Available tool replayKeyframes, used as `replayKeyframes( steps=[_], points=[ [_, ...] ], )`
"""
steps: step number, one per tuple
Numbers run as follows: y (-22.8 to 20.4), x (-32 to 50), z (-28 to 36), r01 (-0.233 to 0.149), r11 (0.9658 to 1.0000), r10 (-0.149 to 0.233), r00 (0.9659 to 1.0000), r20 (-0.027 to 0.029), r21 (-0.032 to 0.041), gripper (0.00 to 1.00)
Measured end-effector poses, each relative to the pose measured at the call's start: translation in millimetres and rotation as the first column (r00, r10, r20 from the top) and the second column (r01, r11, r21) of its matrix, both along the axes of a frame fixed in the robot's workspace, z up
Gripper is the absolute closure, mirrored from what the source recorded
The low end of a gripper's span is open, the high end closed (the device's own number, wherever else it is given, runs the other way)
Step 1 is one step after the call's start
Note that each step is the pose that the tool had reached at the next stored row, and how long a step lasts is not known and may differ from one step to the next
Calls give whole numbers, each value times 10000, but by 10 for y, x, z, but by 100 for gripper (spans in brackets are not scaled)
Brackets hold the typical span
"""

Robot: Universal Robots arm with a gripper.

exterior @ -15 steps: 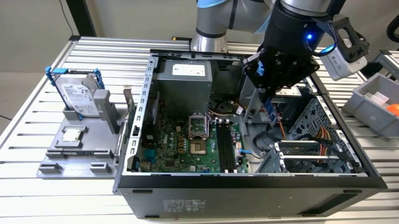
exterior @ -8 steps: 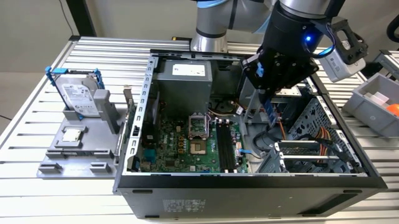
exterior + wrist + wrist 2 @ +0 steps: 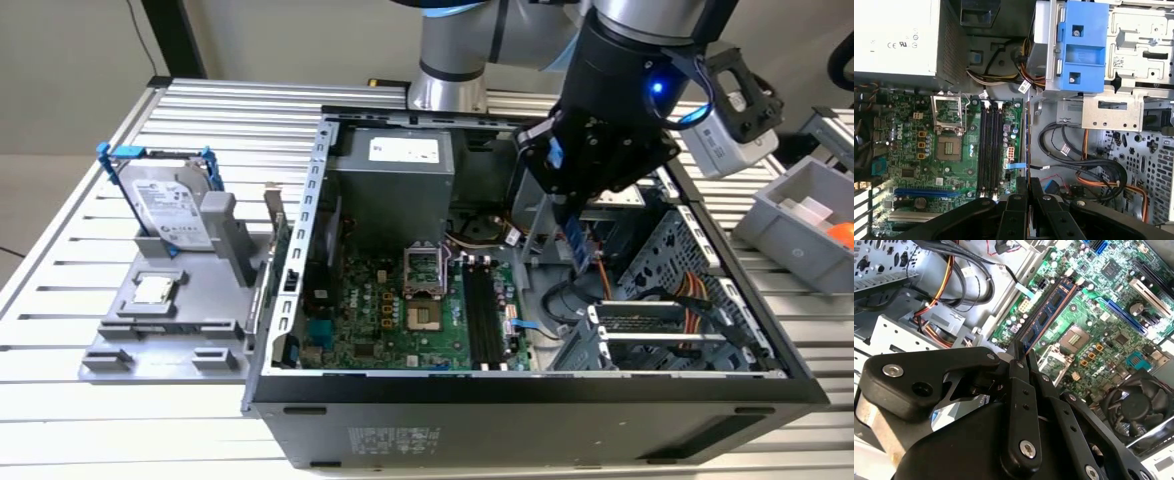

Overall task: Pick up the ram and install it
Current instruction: 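Insert the ram into the slot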

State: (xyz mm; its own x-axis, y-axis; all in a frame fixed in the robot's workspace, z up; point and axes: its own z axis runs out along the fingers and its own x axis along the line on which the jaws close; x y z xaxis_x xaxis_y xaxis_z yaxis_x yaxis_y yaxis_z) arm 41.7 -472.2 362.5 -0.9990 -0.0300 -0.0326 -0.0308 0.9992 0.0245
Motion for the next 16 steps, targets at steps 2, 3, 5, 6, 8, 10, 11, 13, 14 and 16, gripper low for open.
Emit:
replayKeyframes(
  steps=[2, 3, 5, 6, 8, 10, 11, 13, 14, 16],
  points=[
    [0, 0, -9, 0, 10000, 0, 10000, 1, -4, 100],
    [0, 0, -14, 0, 10000, 0, 10000, 0, -5, 100],
    [0, 0, -22, 0, 10000, 0, 10000, 1, -8, 100],
    [0, 0, -26, 1, 10000, -1, 10000, 0, -9, 100],
    [0, 0, -35, 1, 10000, -1, 10000, 0, -9, 100],
    [0, 0, -43, 1, 10000, -1, 10000, 0, -11, 100],
    [0, 0, -47, 1, 10000, -1, 10000, 0, -11, 100],
    [0, 0, -56, 0, 10000, 0, 10000, 0, -12, 100],
    [0, 0, -61, 0, 10000, 0, 10000, 1, -12, 100],
    [0, 0, -70, 0, 10000, 0, 10000, 0, -13, 100]
  ],
)
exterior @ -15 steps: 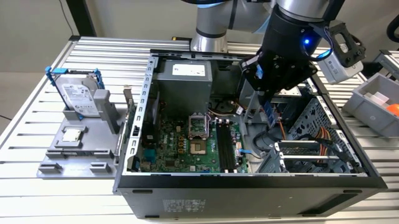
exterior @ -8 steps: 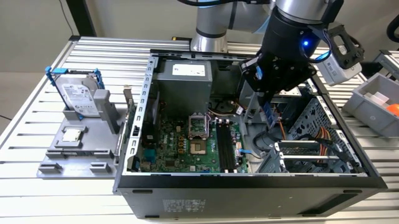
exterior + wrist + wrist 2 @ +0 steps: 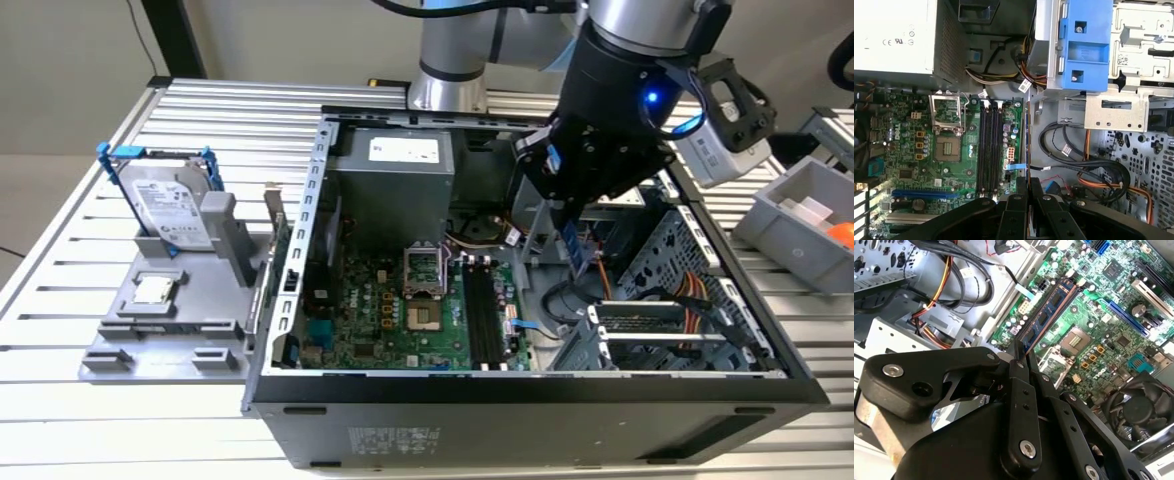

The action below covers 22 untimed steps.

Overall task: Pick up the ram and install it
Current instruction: 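Insert the ram into the slot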

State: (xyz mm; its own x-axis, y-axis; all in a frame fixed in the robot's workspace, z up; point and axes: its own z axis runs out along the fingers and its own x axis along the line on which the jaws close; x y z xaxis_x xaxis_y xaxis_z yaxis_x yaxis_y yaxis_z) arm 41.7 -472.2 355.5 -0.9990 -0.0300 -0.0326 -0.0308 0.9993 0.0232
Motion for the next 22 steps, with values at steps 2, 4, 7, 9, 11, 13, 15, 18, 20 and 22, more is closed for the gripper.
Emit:
replayKeyframes(
  steps=[2, 4, 7, 9, 11, 13, 15, 18, 20, 22],
  points=[
    [0, 0, -10, 0, 10000, 0, 10000, 0, -2, 100],
    [0, 0, -19, 0, 10000, 0, 10000, 0, -3, 100],
    [0, 0, -34, 0, 10000, 0, 10000, 0, -6, 100],
    [0, 0, -44, 0, 10000, 0, 10000, 0, -5, 100],
    [0, 0, -54, 0, 10000, 0, 10000, 0, -6, 100],
    [0, 0, -64, 0, 10000, 0, 10000, 0, -6, 100],
    [0, 0, -73, 0, 10000, 0, 10000, 0, -5, 100],
    [0, -2, -86, 7, 10000, -7, 10000, 0, -6, 100],
    [0, -4, -97, 15, 10000, -15, 10000, 0, -5, 100],
    [0, -7, -107, 21, 10000, -21, 10000, 0, -6, 100]
  ],
)
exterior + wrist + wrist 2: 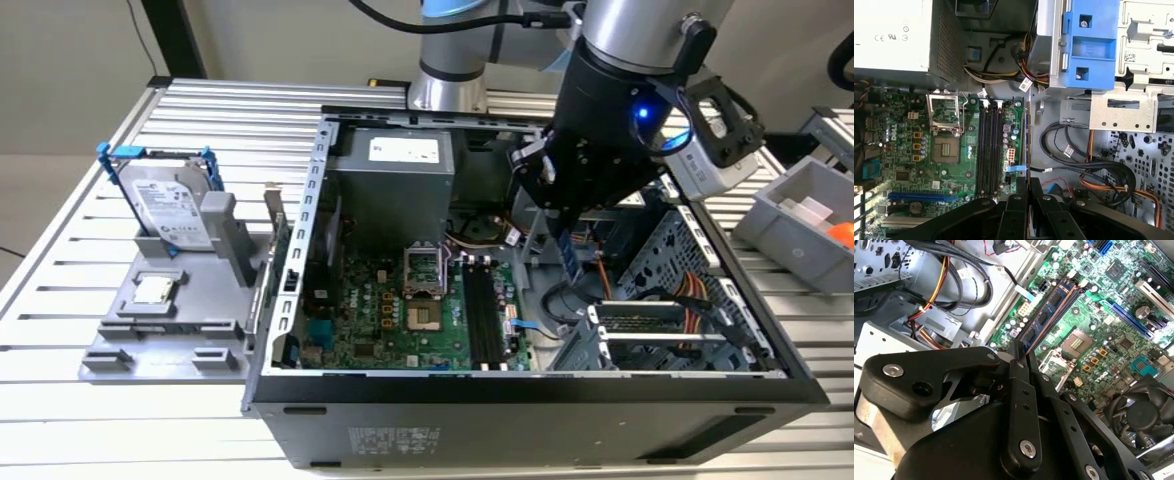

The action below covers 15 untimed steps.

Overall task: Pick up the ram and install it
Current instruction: 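Insert the ram into the slot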

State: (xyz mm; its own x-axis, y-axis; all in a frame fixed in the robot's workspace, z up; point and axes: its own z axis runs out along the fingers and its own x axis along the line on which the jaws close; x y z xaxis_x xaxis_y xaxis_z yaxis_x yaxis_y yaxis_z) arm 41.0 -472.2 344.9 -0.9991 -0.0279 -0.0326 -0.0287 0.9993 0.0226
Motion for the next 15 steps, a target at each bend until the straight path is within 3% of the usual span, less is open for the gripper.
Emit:
replayKeyframes(
  steps=[10, 15],
  points=[
    [1, -13, -71, 24, 10000, -24, 10000, 0, -4, 100],
    [0, -13, -74, 25, 10000, -25, 10000, 0, -3, 100]
  ],
)
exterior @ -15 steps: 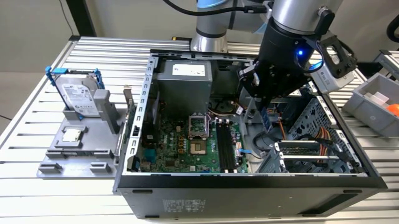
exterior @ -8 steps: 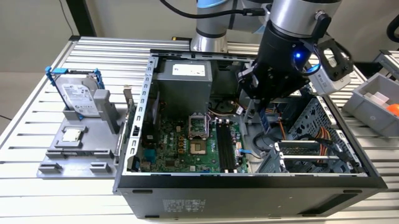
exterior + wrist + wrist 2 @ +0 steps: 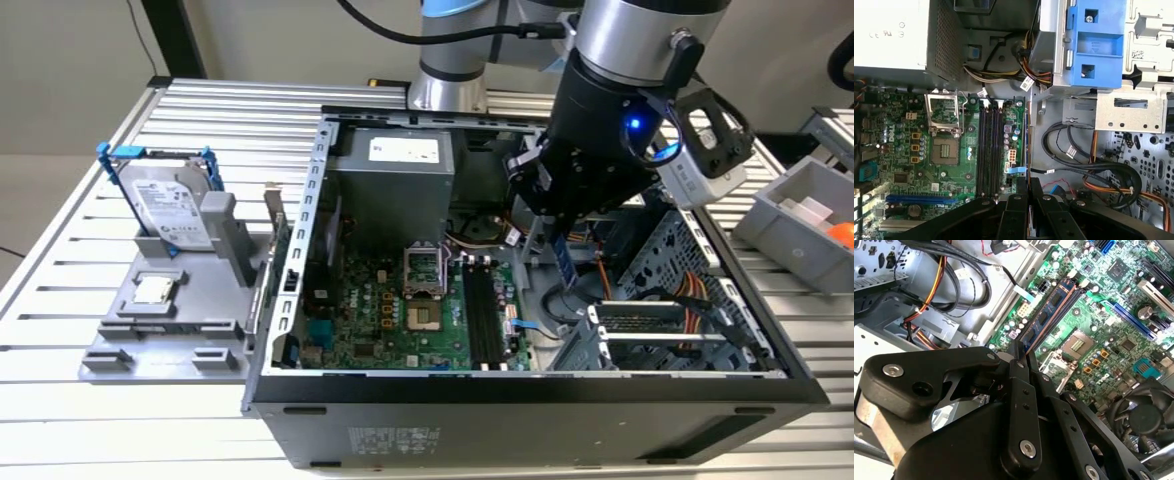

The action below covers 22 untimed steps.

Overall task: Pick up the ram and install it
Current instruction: 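Insert the ram into the slot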

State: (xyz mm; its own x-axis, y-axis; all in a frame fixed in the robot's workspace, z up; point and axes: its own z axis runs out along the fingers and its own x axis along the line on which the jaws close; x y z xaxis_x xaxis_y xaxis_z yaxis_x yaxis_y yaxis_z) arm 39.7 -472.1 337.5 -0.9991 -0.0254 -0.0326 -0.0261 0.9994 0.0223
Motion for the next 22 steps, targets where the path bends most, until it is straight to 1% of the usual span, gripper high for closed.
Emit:
replayKeyframes(
  steps=[3, 10, 22],
  points=[
    [0, 0, -6, 0, 10000, 0, 10000, 0, 1, 100],
    [1, -2, -40, 0, 10000, 0, 10000, 0, -27, 100],
    [9, -18, -105, 47, 10000, -47, 10000, 0, -28, 100]
  ],
)
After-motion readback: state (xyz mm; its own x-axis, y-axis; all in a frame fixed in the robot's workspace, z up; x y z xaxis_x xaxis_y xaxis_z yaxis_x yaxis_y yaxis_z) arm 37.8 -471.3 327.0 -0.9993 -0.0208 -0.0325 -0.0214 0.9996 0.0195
